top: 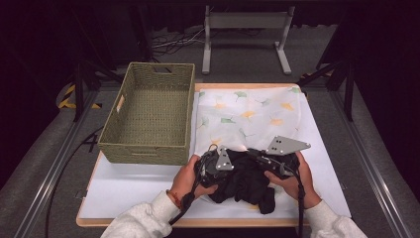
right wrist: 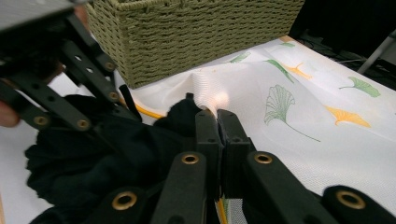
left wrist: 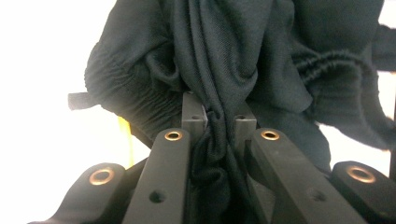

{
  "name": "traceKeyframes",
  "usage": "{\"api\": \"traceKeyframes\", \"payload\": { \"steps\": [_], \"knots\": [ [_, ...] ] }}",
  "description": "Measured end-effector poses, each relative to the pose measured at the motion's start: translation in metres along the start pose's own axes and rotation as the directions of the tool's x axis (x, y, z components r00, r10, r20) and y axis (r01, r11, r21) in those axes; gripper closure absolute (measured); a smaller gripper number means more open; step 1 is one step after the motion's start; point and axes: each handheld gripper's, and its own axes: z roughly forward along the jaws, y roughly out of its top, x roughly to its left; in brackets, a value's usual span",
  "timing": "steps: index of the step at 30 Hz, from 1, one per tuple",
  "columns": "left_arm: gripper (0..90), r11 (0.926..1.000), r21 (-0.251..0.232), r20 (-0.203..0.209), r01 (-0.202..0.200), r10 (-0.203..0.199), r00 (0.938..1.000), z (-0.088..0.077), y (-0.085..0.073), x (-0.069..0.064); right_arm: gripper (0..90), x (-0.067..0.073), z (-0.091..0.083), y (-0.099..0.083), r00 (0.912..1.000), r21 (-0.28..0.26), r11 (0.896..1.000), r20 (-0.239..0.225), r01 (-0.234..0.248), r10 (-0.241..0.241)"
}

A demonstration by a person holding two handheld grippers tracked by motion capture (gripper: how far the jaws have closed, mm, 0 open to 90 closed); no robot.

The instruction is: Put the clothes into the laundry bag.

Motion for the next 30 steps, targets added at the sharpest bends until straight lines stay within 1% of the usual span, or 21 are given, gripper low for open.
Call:
{"api": "traceKeyframes", "payload": {
  "steps": [1,2,3,4,6,8,9,10,11,13,14,15,16,18,19,22,23,25,27,29,30],
  "knots": [
    [81.8,1.0,0.0,0.0,0.0,0.0,1.0,0.0,0.0,0.0,88.9,0.0,0.0,0.0,1.0,-0.002,1.0,0.0,0.0,0.0],
    [81.7,0.9999,-0.012,0.005,0.001,-0.001,1.0,-0.003,0.008,0.002,88.9,0.0,0.0,0.001,1.0,-0.005,1.0,-0.002,-0.002,0.002],
    [81.7,0.9999,-0.012,0.005,0.001,-0.001,1.0,-0.003,0.008,0.002,88.9,0.0,0.0,0.001,1.0,-0.005,1.0,-0.002,-0.002,0.002],
    [81.7,0.9998,-0.007,-0.006,-0.018,0.018,0.9998,-0.005,0.013,0.002,88.9,0.001,-0.001,0.001,1.0,-0.006,1.0,-0.002,-0.002,0.002],
    [81.7,0.9993,0.012,-0.022,-0.037,0.037,0.9991,-0.003,0.023,0.002,88.9,0.001,-0.001,0.002,1.0,-0.009,1.0,-0.003,0.001,-0.001],
    [81.8,0.9989,0.026,-0.026,-0.04,0.041,0.9988,-0.001,0.026,0.003,88.9,0.002,-0.001,0.002,1.0,-0.008,1.0,-0.001,0.0,0.0],
    [81.7,0.9981,0.04,-0.046,-0.048,0.05,0.9977,0.005,0.029,0.006,88.9,0.002,0.0,0.002,1.0,-0.008,1.0,-0.002,0.0,0.0],
    [81.8,0.9981,0.04,-0.046,-0.048,0.05,0.9977,0.005,0.029,0.006,88.9,0.002,0.0,0.002,1.0,-0.008,1.0,-0.002,0.0,0.0],
    [81.7,0.9981,0.052,-0.051,-0.035,0.038,0.998,0.011,0.028,0.01,88.9,0.003,0.001,0.002,1.0,-0.005,1.0,-0.003,0.002,-0.002],
    [81.8,0.998,0.062,-0.036,-0.003,0.006,0.9994,0.019,0.025,0.016,89.0,0.004,0.001,0.002,0.9999,-0.005,1.0,-0.008,0.006,-0.006],
    [81.7,0.9979,0.063,-0.039,0.013,-0.01,0.9992,0.023,0.022,0.019,89.0,0.005,0.001,0.003,0.9999,-0.005,1.0,-0.01,0.008,-0.008],
    [81.7,0.9979,0.063,-0.039,0.013,-0.01,0.9992,0.023,0.022,0.019,89.0,0.005,0.001,0.003,0.9999,-0.005,1.0,-0.01,0.008,-0.008],
    [81.6,0.9964,0.067,-0.059,0.051,-0.047,0.9971,0.03,0.017,0.025,89.0,0.006,0.001,0.003,0.9997,-0.008,1.0,-0.023,0.007,-0.008],
    [81.5,0.9952,0.051,-0.059,0.084,-0.081,0.995,0.033,0.014,0.031,89.0,0.007,0.002,0.003,0.9997,-0.002,1.0,-0.024,0.008,-0.008],
    [81.5,0.9939,0.041,-0.07,0.102,-0.099,0.9926,0.033,0.013,0.034,89.1,0.007,0.002,0.003,0.9996,0.0,1.0,-0.027,0.009,-0.009],
    [81.5,0.9937,0.023,-0.088,0.109,-0.107,0.9904,0.034,0.012,0.037,89.0,0.007,0.002,0.003,0.9995,0.004,1.0,-0.031,0.009,-0.008],
    [81.5,0.9927,0.012,-0.089,0.12,-0.118,0.989,0.034,0.011,0.037,89.0,0.008,0.003,0.002,0.9995,0.007,1.0,-0.031,0.008,-0.008],
    [80.9,0.9926,0.002,-0.088,0.121,-0.121,0.9888,0.033,0.009,0.036,89.0,0.008,0.005,0.001,0.9993,0.019,1.0,-0.037,0.005,-0.005],
    [79.8,0.9925,-0.018,-0.077,0.121,-0.122,0.9896,0.03,0.007,0.034,89.0,0.008,0.006,0.0,0.9993,0.023,1.0,-0.038,0.004,-0.003],
    [77.9,0.9947,-0.041,-0.06,0.094,-0.096,0.9936,0.026,0.002,0.032,89.0,0.007,0.005,-0.001,0.9993,0.024,1.0,-0.037,0.003,-0.002],
    [76.5,0.9937,-0.049,-0.058,0.101,-0.104,0.9929,0.024,0.0,0.031,89.1,0.007,0.005,-0.001,0.9993,0.025,1.0,-0.037,0.003,-0.002]
  ]
}}
